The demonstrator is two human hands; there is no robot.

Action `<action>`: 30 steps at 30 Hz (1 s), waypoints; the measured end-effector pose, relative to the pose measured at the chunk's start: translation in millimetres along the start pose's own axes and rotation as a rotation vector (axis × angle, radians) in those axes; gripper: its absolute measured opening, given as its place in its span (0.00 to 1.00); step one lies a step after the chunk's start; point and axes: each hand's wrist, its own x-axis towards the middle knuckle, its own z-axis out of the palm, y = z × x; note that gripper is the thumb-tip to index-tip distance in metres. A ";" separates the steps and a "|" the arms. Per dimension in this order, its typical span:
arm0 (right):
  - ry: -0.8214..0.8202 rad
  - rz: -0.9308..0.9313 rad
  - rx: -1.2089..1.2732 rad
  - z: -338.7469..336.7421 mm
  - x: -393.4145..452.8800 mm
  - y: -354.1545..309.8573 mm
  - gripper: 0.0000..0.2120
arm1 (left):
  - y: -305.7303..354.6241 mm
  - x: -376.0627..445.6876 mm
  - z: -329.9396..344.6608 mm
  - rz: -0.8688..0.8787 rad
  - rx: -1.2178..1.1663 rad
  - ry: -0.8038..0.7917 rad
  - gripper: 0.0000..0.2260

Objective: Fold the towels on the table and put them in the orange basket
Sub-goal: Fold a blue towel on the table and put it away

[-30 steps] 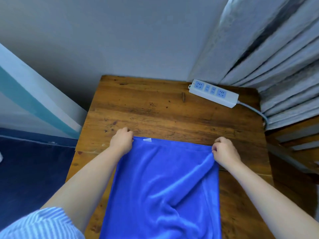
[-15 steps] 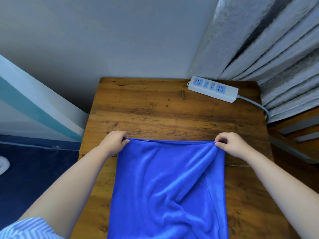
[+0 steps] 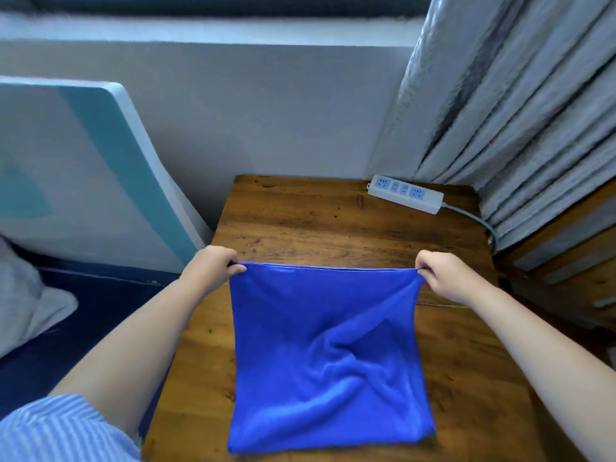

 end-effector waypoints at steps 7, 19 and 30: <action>0.229 -0.075 -0.107 -17.5 -50.5 -33.3 0.10 | -8.6 -60.4 -25.9 0.072 0.027 0.099 0.07; 1.083 -0.238 -0.201 -135.6 -105.5 -104.4 0.10 | 28.4 -115.3 -166.8 0.129 -0.139 0.825 0.09; 1.040 0.022 -0.169 -149.8 -115.3 -102.8 0.14 | 51.6 -116.0 -171.3 0.109 -0.015 0.761 0.12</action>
